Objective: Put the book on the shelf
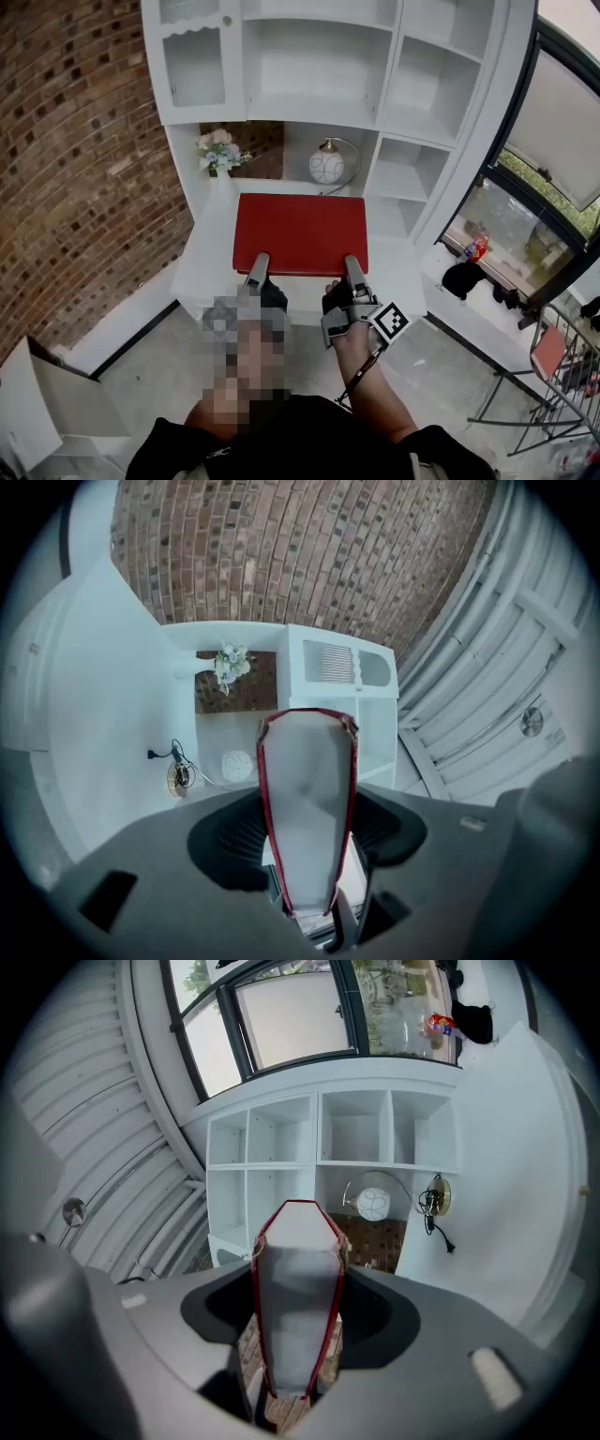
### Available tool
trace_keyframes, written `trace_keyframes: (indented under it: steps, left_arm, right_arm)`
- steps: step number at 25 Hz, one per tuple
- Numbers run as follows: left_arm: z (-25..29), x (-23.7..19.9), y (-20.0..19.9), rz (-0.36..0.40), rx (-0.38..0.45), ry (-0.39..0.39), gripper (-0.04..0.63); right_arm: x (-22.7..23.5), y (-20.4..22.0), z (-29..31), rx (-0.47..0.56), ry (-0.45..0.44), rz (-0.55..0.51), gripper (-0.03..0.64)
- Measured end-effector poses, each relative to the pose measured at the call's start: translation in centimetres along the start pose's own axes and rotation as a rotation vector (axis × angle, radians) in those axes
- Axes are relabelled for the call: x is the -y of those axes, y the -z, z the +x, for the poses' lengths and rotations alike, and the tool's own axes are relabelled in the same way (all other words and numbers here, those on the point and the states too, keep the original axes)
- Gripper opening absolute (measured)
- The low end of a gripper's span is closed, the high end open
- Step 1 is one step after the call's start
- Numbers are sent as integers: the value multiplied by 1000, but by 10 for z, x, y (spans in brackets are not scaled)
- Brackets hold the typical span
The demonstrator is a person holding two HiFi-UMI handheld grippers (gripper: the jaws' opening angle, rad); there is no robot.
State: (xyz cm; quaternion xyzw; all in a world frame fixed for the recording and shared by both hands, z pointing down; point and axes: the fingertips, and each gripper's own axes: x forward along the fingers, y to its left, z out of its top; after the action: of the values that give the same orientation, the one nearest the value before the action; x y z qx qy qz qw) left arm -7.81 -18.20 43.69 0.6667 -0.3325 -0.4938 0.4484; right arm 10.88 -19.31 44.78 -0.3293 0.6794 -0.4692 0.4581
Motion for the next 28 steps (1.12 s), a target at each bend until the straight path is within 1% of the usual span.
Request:
trace_keyframes:
  steps: [2, 8, 13, 18, 22, 25, 28]
  left_arm:
    - [21, -10, -17, -3, -9, -5, 245]
    - [83, -31, -55, -33, -42, 15, 245]
    - [122, -56, -73, -74, -90, 4, 245]
    - [150, -69, -85, -68, -122, 0, 245]
    - [167, -74, -91, -71, -120, 4, 245]
    - [178, -75, -97, -58, -108, 14, 245]
    - [187, -68, -104, -46, -94, 38, 245]
  right_arm:
    - [6, -1, 26, 9, 3, -7, 260]
    - [22, -7, 94, 39, 8, -36, 259]
    - [42, -14, 134, 80, 36, -48, 259]
    - [53, -20, 160, 104, 26, -57, 259]
    - [56, -26, 177, 100, 21, -61, 259]
    - [54, -29, 191, 86, 11, -59, 259]
    - [48, -30, 203, 67, 0, -67, 259]
